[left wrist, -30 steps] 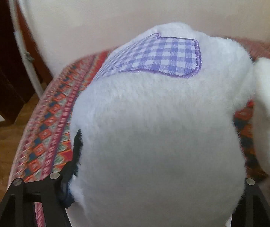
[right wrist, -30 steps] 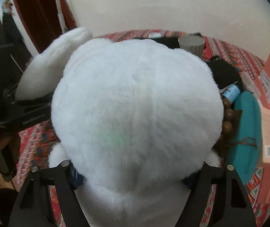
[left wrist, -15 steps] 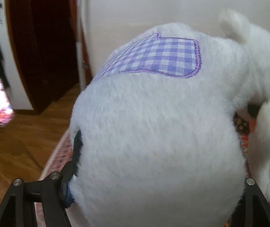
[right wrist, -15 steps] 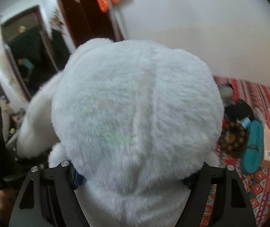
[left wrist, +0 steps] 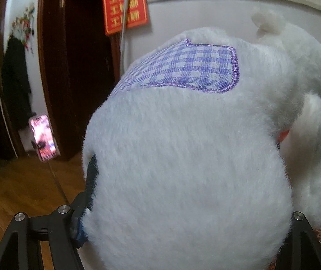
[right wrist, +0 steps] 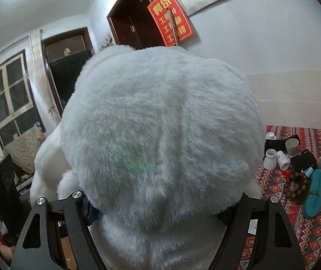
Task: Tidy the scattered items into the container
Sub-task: 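Lift the plush bear with both grippers and carry it toward the pink box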
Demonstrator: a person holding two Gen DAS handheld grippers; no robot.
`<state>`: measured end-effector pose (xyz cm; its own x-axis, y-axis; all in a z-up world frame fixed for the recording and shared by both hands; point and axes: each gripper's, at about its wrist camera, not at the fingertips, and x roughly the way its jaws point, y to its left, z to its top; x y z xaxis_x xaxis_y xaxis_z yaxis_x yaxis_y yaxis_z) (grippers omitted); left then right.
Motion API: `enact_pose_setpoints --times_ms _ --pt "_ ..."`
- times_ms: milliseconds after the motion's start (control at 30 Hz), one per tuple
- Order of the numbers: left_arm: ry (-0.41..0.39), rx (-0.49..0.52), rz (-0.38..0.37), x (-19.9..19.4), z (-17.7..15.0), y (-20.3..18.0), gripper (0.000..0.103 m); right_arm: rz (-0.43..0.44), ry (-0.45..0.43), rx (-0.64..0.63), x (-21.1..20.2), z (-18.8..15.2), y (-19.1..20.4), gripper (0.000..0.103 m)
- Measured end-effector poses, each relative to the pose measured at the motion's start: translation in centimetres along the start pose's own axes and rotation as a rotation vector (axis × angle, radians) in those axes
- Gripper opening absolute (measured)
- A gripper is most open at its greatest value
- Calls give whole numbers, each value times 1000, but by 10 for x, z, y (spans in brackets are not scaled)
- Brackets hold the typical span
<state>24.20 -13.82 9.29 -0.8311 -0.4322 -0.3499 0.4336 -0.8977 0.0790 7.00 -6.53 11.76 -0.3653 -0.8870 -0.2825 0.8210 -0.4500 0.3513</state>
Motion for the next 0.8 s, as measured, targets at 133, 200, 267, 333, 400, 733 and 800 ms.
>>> enact_pose_setpoints --times_ms 133,200,267,333,400,733,800 --pt "-62 37 58 -4 -2 -2 76 136 11 114 -19 -2 14 80" --pt "-111 96 135 -6 -7 -8 76 70 -13 71 -24 -2 27 80" --pt "-152 138 209 -6 -12 -11 76 -71 -68 -59 -30 -4 46 80" --pt "-222 209 331 1 -19 -13 76 -115 -114 -128 -33 -8 51 80" --pt "-271 268 407 3 -25 -19 76 -83 -146 -134 -34 -9 57 80" --pt "-355 292 456 3 -30 -20 76 46 -99 5 -38 -11 38 81" --pt "-336 250 415 2 -27 -16 76 107 -87 46 -37 -10 31 81"
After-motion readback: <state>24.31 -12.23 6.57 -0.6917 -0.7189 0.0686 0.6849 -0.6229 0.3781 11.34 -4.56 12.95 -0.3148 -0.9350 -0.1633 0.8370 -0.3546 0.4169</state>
